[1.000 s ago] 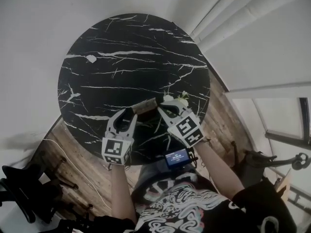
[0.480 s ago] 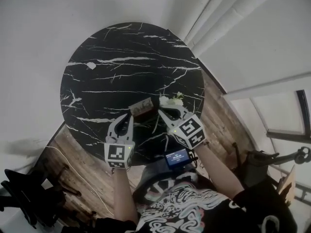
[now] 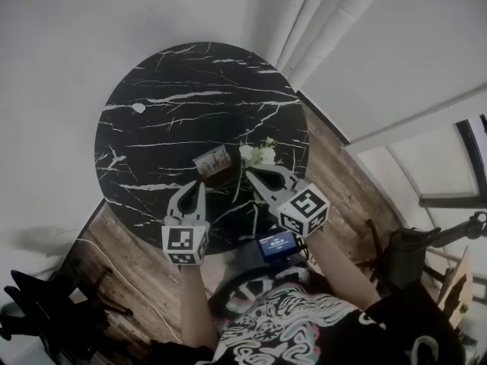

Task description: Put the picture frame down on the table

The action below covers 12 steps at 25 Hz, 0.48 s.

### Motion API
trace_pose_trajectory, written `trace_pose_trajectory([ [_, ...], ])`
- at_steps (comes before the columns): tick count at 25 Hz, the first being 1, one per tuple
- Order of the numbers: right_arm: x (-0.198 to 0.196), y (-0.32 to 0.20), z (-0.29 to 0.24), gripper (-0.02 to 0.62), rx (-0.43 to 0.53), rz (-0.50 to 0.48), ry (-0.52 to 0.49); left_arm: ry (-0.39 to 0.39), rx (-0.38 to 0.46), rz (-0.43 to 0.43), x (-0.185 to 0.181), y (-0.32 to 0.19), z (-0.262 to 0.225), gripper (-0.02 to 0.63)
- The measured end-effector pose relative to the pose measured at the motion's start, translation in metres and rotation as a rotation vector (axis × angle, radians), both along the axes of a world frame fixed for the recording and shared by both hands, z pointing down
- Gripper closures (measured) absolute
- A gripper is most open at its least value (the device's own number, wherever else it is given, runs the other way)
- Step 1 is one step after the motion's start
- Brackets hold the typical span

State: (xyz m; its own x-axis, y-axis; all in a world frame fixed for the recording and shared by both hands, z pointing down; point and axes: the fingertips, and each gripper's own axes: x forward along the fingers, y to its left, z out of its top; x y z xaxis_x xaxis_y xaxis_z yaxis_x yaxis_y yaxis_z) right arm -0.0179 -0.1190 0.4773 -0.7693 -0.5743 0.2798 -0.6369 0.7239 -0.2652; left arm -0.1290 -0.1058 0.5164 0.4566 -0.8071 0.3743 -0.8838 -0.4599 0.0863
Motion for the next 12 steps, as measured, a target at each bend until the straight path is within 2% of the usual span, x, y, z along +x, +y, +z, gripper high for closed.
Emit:
trace_pose_trajectory([
  [2,0.004,0.006,-0.021,0.577,-0.001,0.014,-0.186,0.007,0.013,0.003,0.004,0.007,-0.008,0.592],
  [3,0.006,0.009,-0.026,0.577,0.007,0.015,-0.206,0.009,0.021,0.004,0.006,0.010,-0.013,0.592],
  [6,0.008,0.023,-0.032,0.577,0.057,-0.014,-0.129,0.034,0.041,0.005,0.012,0.020,-0.026,0.592],
  [9,0.006,0.038,-0.051,0.577,0.085,-0.063,-0.178,0.077,0.056,-0.007,0.016,0.029,-0.039,0.592],
  [12,0.001,0.052,-0.069,0.577,0.123,-0.105,-0.209,0.069,0.075,-0.040,0.016,0.036,-0.053,0.592],
])
